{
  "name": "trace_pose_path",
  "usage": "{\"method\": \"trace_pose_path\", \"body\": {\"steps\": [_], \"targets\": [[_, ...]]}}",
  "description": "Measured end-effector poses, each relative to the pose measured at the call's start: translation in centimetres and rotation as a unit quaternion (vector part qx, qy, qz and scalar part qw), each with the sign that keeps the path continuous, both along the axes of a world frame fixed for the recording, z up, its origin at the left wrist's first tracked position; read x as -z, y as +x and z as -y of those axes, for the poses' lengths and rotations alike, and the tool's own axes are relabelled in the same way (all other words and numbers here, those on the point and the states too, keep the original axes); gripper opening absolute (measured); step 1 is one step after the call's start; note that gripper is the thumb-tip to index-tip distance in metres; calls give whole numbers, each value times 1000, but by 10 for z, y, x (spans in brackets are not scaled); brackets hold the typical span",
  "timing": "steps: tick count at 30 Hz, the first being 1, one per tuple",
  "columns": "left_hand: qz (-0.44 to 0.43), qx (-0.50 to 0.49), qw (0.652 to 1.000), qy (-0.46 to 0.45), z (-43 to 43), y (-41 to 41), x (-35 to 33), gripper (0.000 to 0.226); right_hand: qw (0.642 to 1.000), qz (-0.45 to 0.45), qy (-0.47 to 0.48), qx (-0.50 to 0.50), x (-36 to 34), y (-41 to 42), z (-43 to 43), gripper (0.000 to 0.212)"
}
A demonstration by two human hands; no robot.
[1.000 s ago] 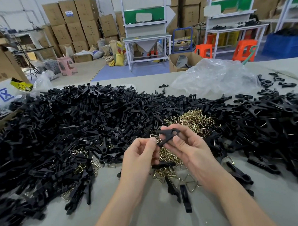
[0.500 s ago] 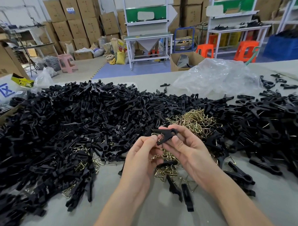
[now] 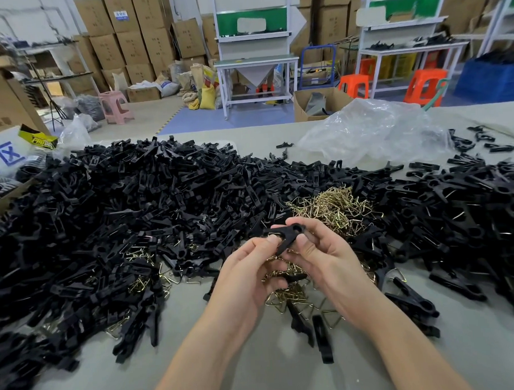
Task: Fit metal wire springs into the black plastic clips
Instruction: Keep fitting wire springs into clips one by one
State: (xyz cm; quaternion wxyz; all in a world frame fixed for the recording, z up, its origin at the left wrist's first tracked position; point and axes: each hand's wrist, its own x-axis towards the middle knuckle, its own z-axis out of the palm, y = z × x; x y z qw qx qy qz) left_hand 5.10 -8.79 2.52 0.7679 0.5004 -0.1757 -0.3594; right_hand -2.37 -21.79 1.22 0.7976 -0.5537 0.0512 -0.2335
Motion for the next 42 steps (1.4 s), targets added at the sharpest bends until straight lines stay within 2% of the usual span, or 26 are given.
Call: {"method": "trace_pose_path", "body": {"steps": [5,10,12,15,18,24,31,42], "targets": [[25,29,999,-8,-1,-1,0,21,998,-29,-49,15,0,-3,2,28],[-20,30,999,-39,-1,-1,3,21,998,-29,-47,18,2,-2,4,30],[-36,38,997,-48,-2,0,5,30,999,-28,-41,16,3,-2,4,28],[-45,84,993,-67,-5,2,6,39,998,-34,-44,9,5,-3,5,28],[-56,130,985,-100,-6,1,7,39,998,-40,-40,8,3,-2,5,28],[-112,100,981,-125,0,2,13,31,998,-42,-38,11,7,-2,7,27],[-104,100,982,-120,-1,4,16,22,996,-57,-72,12,10,-3,8,27],[-117,52,989,-77,-1,-1,13,22,993,-62,-103,13,7,-4,5,26]]}}
